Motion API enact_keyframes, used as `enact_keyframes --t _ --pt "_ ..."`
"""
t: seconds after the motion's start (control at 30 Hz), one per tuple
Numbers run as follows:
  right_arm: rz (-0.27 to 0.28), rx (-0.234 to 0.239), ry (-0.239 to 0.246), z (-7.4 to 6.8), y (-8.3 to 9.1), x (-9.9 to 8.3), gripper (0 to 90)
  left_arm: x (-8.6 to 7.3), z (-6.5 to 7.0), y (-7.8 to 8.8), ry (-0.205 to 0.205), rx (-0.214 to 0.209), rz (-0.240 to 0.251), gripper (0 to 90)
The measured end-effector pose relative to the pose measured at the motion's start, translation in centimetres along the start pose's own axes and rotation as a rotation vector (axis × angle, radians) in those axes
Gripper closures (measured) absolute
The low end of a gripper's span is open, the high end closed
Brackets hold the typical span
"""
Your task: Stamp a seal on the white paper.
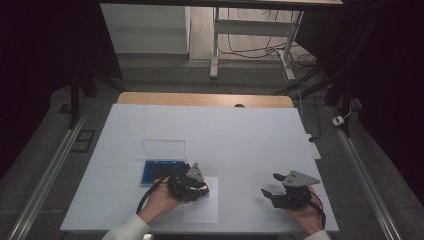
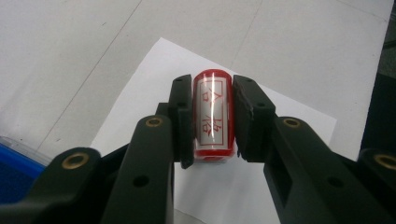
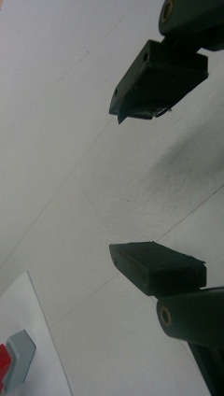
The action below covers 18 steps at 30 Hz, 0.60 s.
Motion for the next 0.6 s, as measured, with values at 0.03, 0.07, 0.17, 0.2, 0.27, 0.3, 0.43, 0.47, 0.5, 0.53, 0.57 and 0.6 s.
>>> enact_keyframes --t 0.03,0.07,0.17,0.2,0.27,0.3,0.43,0.47,0.5,0.53,0.57,0.6 --pt "0.000 0.000 0.000 0.00 0.00 0.00 27.8 0.02 0.01 -0.01 0.000 0.000 -0.002 70.5" --pt "0.000 0.000 0.000 0.00 -0.01 0.00 27.8 0.03 0.02 -0.03 0.002 0.001 -0.003 70.5" --pt "0.000 -0.001 0.000 -0.02 -0.01 0.01 27.9 0.06 0.06 -0.10 -0.002 0.009 -0.011 70.5" --pt "0.000 0.000 0.001 -0.03 -0.02 0.01 27.8 0.05 0.06 -0.10 -0.003 0.010 -0.015 70.5" --pt "-0.001 0.000 0.000 -0.04 -0.04 0.01 27.8 0.00 0.03 -0.20 -0.002 0.009 -0.024 70.5" --pt "-0.002 0.001 0.000 -0.05 -0.06 -0.01 27.9 -0.03 0.01 -0.24 -0.001 0.008 -0.028 70.6" --pt "-0.004 0.002 0.001 -0.06 -0.09 -0.05 27.8 -0.07 0.05 -0.38 0.004 0.020 -0.041 70.7" --pt "-0.004 0.002 0.001 -0.07 -0.09 -0.05 27.8 -0.07 0.09 -0.39 0.004 0.026 -0.045 70.7" --pt "-0.004 0.001 0.002 -0.07 -0.07 -0.04 27.8 -0.07 0.10 -0.40 0.004 0.030 -0.049 70.8" --pt "-0.005 -0.001 0.002 -0.06 -0.04 -0.04 27.8 -0.07 0.12 -0.43 0.002 0.034 -0.050 70.8" --pt "-0.005 -0.003 0.001 -0.07 0.02 -0.03 27.8 -0.08 0.12 -0.44 0.001 0.035 -0.049 70.8" --pt "-0.004 -0.004 0.004 -0.06 0.06 -0.02 27.8 -0.10 0.13 -0.45 0.001 0.036 -0.049 70.9"
Point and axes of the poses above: each handheld gripper's, and its own axes: y roughly backward along the jaws, x roughly out of its top, z roughly to its right, the point moved 10 cm from there along -y, roughly forward along the jaws, and after that the axes turned 9 degrees about y, right-handed, at the moved point
